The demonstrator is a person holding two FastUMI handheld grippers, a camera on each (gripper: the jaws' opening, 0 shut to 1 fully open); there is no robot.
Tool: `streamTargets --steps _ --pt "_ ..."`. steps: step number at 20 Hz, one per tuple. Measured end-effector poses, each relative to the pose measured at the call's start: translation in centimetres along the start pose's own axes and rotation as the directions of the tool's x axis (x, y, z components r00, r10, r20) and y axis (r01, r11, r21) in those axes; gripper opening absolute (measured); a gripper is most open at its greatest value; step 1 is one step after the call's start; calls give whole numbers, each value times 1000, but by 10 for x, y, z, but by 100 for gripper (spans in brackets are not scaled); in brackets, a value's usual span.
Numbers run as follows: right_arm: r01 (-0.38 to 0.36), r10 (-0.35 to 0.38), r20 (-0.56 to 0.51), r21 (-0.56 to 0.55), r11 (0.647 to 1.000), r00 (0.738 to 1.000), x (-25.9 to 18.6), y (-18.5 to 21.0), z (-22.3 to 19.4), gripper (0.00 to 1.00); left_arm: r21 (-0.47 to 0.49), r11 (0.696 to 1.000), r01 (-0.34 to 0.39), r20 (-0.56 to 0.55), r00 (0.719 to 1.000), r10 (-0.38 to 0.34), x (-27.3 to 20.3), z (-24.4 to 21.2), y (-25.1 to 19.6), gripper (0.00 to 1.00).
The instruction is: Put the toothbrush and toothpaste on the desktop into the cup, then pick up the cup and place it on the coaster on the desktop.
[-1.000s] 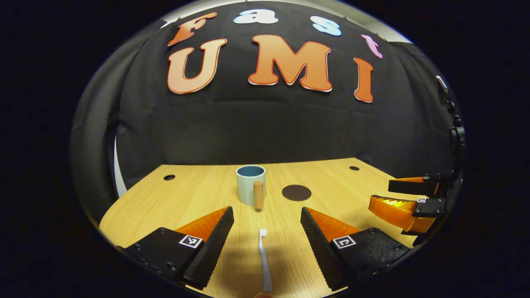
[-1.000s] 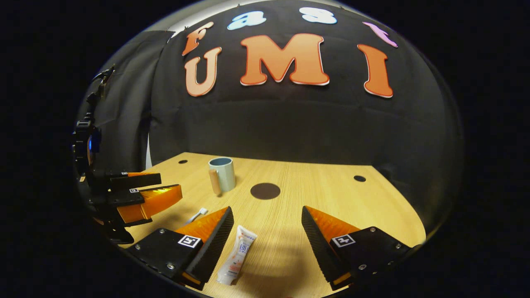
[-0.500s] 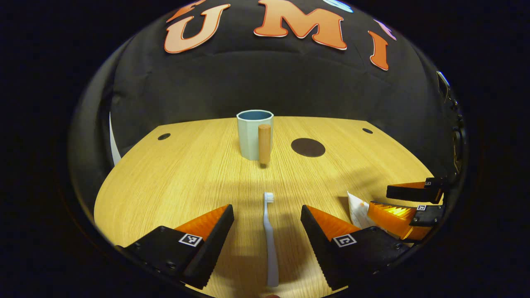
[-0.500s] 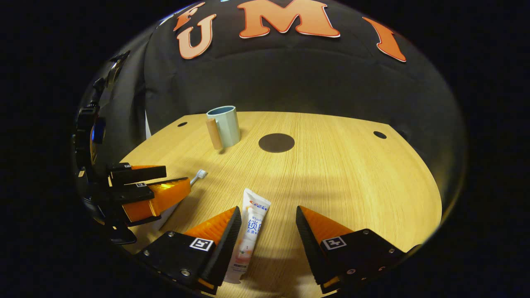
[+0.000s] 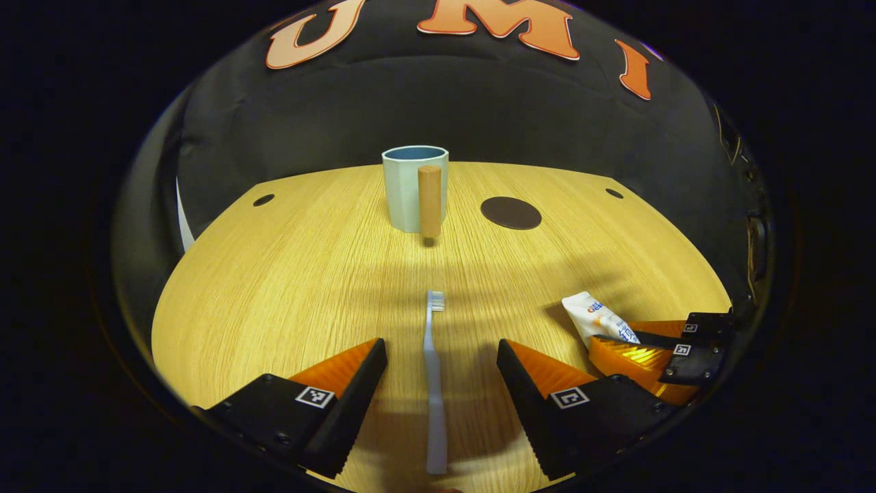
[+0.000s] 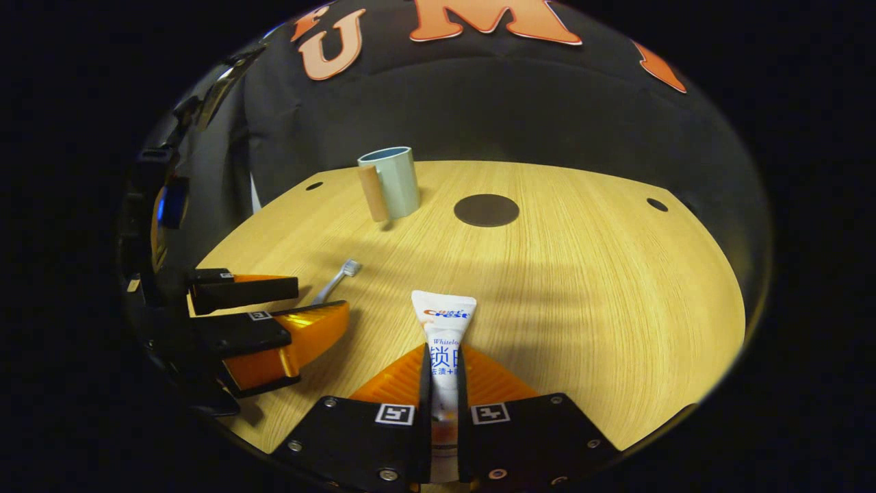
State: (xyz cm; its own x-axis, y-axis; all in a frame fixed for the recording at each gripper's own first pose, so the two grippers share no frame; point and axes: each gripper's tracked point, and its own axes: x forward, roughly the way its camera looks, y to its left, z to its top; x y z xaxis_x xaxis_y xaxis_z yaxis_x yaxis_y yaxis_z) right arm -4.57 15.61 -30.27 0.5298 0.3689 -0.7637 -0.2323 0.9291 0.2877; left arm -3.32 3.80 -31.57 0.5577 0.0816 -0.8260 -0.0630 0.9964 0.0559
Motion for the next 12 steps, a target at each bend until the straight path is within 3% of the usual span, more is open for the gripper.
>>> streamTargets --steps 4,5,8,10,11,12 --pt "39 -39 61 -14 999 997 -4 -15 16 14 4 999 -36 -27 999 36 1 2 0 96" --pt "38 -37 72 -3 999 997 -10 -18 21 14 2 999 -39 -37 999 39 2 0 -2 83" --pt "53 -55 102 15 998 993 -16 -32 33 14 -4 999 -39 -49 998 39 8 -12 -5 58" --pt "60 -63 122 26 998 991 -17 -40 41 14 -24 999 -47 -46 998 46 5 0 -9 32" --pt "57 -61 135 33 998 989 -20 -43 46 14 -29 998 -50 -48 998 49 4 0 -8 12" --pt "55 -59 150 34 998 987 -23 -45 51 14 -29 998 -50 -45 998 48 5 -1 -8 10"
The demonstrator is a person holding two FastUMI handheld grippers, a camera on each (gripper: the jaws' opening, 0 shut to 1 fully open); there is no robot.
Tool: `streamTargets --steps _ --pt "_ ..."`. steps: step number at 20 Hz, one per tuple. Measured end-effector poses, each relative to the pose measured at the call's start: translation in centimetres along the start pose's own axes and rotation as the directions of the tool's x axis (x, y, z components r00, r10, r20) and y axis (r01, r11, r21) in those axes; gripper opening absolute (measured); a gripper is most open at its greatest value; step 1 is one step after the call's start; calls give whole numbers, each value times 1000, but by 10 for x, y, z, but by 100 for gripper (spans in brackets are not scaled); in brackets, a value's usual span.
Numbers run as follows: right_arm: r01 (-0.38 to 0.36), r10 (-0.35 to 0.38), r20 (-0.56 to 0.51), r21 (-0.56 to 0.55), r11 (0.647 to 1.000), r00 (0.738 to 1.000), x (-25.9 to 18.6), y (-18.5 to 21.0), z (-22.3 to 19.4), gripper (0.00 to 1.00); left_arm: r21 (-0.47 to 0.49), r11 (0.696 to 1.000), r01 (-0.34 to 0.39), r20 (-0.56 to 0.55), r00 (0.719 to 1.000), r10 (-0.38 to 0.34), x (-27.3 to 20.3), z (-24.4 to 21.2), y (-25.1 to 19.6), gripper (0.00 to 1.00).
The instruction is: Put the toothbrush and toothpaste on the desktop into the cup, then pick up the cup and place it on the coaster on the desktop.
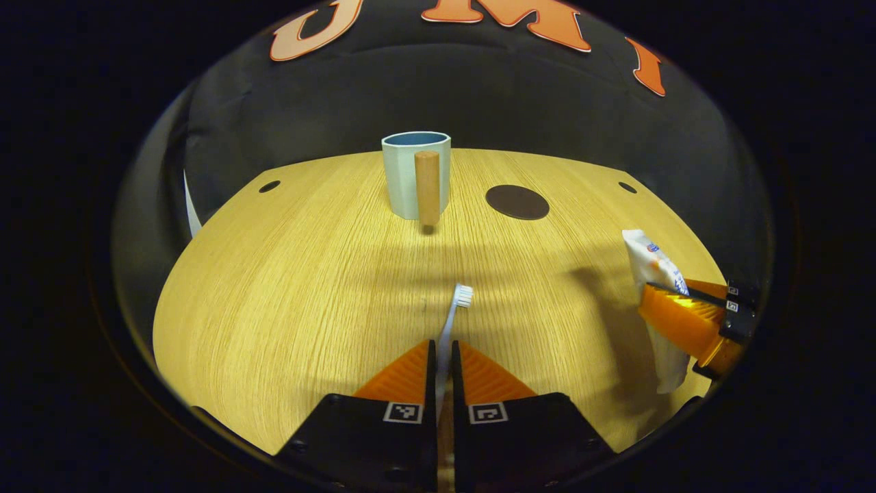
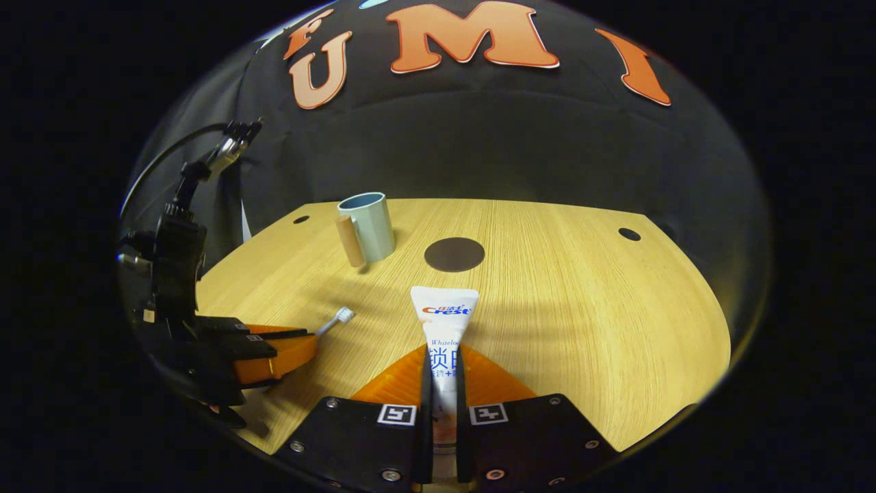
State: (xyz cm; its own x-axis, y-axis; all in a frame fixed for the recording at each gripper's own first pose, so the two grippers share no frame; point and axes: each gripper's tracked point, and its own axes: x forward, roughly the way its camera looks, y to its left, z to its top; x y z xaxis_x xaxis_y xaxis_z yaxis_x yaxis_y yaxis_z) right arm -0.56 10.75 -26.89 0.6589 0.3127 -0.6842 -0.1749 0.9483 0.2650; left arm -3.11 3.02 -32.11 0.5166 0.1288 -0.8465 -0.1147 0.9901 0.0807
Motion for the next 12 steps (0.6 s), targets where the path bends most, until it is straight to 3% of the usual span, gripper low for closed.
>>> streamTargets --steps 2,3,4,7,12 --pt "4 -4 29 1 1000 1000 -2 -5 11 14 11 1000 5 -3 1000 -5 -1 0 -1 6" --pt "5 -5 39 3 1000 999 -3 -7 16 14 2 1000 6 4 1000 -6 -5 0 -1 11" --pt "3 -3 48 4 1000 999 -4 -8 19 14 0 1000 13 14 1000 -13 -5 1 -2 3" --pt "5 -5 72 -1 1000 997 -6 -10 31 14 -11 999 37 53 998 -36 2 6 2 2" --pt "-3 4 110 -8 1000 994 -8 -7 48 14 -10 998 56 223 973 -53 -9 44 5 1"
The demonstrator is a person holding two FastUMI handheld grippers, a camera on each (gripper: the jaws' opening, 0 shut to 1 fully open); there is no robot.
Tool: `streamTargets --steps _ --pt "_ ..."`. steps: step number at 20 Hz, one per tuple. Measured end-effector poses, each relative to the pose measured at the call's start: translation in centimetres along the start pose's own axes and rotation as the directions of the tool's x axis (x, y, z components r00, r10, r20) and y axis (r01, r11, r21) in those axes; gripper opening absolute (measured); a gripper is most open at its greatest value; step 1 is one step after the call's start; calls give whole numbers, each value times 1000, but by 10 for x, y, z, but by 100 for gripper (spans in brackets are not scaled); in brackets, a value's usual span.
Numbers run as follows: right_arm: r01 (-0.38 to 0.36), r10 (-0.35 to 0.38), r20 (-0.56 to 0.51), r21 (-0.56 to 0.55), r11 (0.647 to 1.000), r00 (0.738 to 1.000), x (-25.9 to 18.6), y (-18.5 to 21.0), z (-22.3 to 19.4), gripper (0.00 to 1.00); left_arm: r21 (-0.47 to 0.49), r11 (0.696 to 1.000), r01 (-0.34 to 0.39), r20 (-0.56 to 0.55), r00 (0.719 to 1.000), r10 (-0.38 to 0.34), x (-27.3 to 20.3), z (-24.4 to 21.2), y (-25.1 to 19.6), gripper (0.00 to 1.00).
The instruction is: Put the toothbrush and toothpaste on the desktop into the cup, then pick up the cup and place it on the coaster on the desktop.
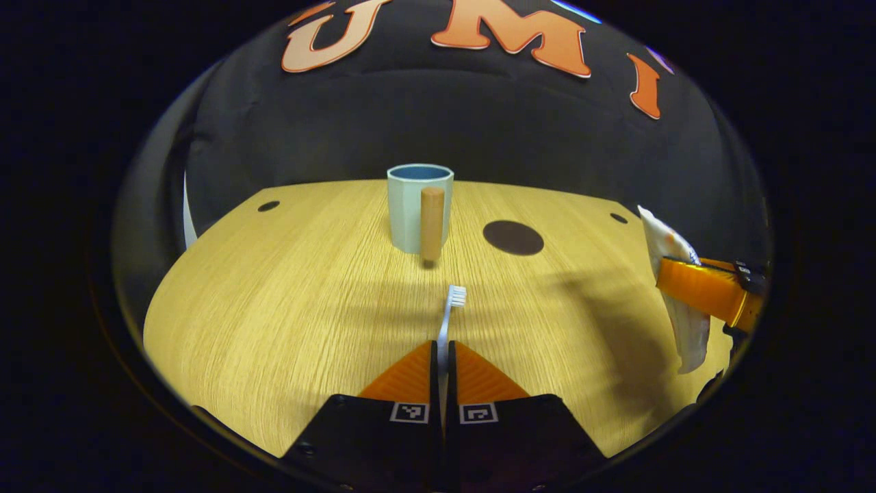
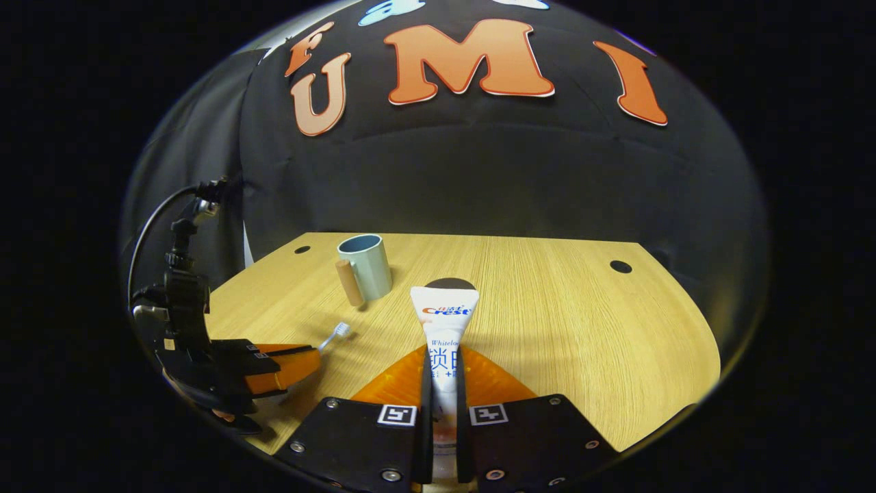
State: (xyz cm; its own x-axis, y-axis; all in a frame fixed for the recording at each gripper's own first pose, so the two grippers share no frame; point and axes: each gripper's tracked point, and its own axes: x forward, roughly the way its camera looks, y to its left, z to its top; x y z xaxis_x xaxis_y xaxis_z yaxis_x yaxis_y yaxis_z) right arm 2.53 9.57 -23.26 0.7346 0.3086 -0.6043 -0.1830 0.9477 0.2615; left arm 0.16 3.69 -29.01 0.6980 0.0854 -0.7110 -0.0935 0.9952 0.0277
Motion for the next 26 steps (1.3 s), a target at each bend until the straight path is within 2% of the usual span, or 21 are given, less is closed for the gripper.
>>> streamTargets --steps 5,13,17,21,26 --pt "-11 11 57 -7 1000 998 1 0 26 14 57 998 -30 191 981 18 -6 60 0 1" --pt "4 -8 142 25 1000 990 2 -13 70 14 19 1000 -13 417 909 4 -4 157 7 1" --pt "4 -14 190 54 999 982 5 -15 93 14 -18 1000 0 494 869 9 6 202 21 1" --pt "3 -21 237 74 997 971 7 -18 115 14 -63 997 54 536 844 -12 25 238 30 1" --pt "17 -35 263 71 997 964 13 -24 131 14 -74 991 116 587 808 -50 45 270 36 1"
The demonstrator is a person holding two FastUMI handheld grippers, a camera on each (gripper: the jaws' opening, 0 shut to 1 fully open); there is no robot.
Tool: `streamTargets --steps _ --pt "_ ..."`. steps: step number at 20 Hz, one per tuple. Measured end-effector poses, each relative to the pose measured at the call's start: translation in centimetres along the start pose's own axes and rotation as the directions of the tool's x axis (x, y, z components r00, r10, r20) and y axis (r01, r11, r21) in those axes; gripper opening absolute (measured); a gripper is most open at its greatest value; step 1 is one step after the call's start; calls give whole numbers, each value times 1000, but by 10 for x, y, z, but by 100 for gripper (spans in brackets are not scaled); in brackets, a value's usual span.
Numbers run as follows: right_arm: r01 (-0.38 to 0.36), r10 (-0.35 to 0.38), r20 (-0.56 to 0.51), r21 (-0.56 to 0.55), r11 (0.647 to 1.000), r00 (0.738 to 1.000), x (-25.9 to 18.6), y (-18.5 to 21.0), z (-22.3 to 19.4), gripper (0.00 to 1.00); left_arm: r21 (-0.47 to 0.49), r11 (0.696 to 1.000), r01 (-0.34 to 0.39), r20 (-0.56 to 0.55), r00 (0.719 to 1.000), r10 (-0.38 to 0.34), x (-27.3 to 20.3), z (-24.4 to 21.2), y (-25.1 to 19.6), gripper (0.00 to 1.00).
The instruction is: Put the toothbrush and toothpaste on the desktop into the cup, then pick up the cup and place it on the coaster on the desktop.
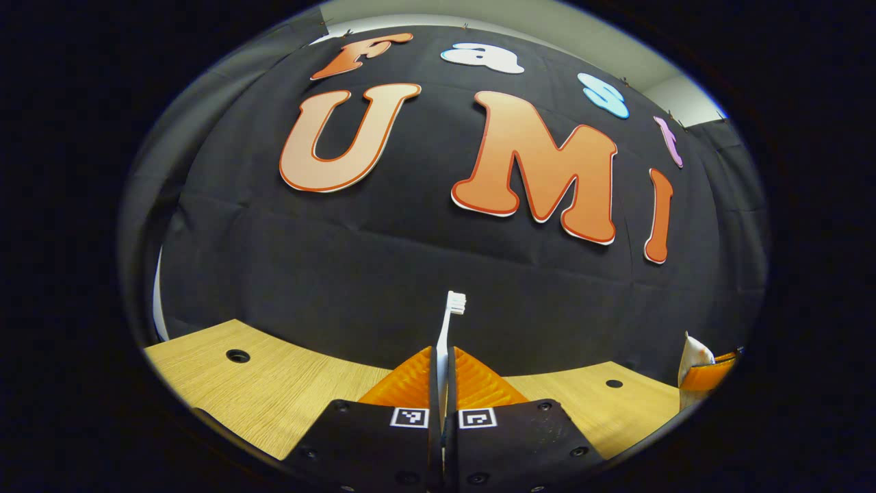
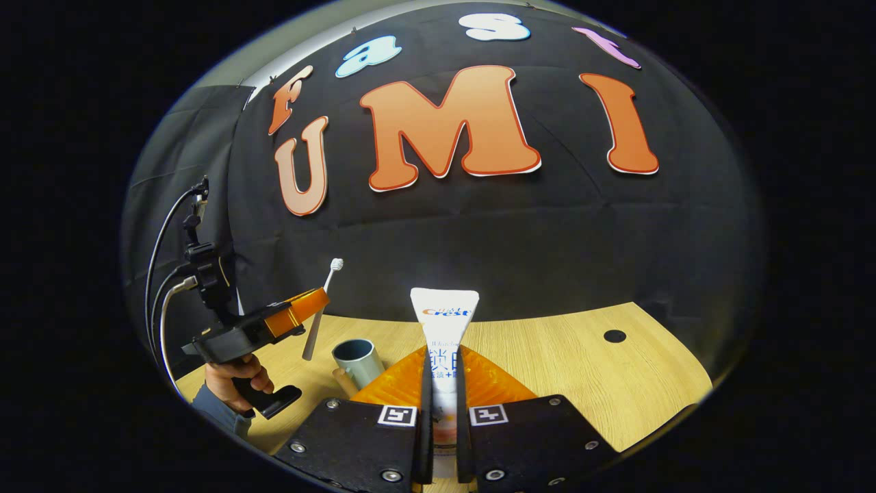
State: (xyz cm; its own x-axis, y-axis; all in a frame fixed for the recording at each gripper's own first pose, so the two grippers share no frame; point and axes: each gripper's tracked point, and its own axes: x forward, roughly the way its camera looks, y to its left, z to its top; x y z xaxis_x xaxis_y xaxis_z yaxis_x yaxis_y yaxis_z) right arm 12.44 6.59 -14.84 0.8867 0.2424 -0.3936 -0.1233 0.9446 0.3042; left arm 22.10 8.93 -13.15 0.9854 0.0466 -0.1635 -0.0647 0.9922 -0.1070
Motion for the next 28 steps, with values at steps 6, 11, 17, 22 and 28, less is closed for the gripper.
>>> streamTargets --steps 6,11,17,22,28 --pt "-5 5 18 -23 1000 1000 14 1 8 14 10 998 58 32 998 -58 39 -10 -3 1" --pt "-4 5 16 -50 999 1000 23 2 6 14 -6 994 106 -19 994 -106 55 -43 -2 1" --pt "-14 14 3 -59 998 1000 23 7 1 14 -50 993 107 -72 991 -111 58 -78 9 3" --pt "-44 45 25 -48 998 999 20 24 7 14 -63 992 113 -157 980 -122 33 -91 14 22" --pt "-109 112 89 -41 993 990 22 55 23 13 100 993 70 -229 972 -46 -21 -91 31 87"
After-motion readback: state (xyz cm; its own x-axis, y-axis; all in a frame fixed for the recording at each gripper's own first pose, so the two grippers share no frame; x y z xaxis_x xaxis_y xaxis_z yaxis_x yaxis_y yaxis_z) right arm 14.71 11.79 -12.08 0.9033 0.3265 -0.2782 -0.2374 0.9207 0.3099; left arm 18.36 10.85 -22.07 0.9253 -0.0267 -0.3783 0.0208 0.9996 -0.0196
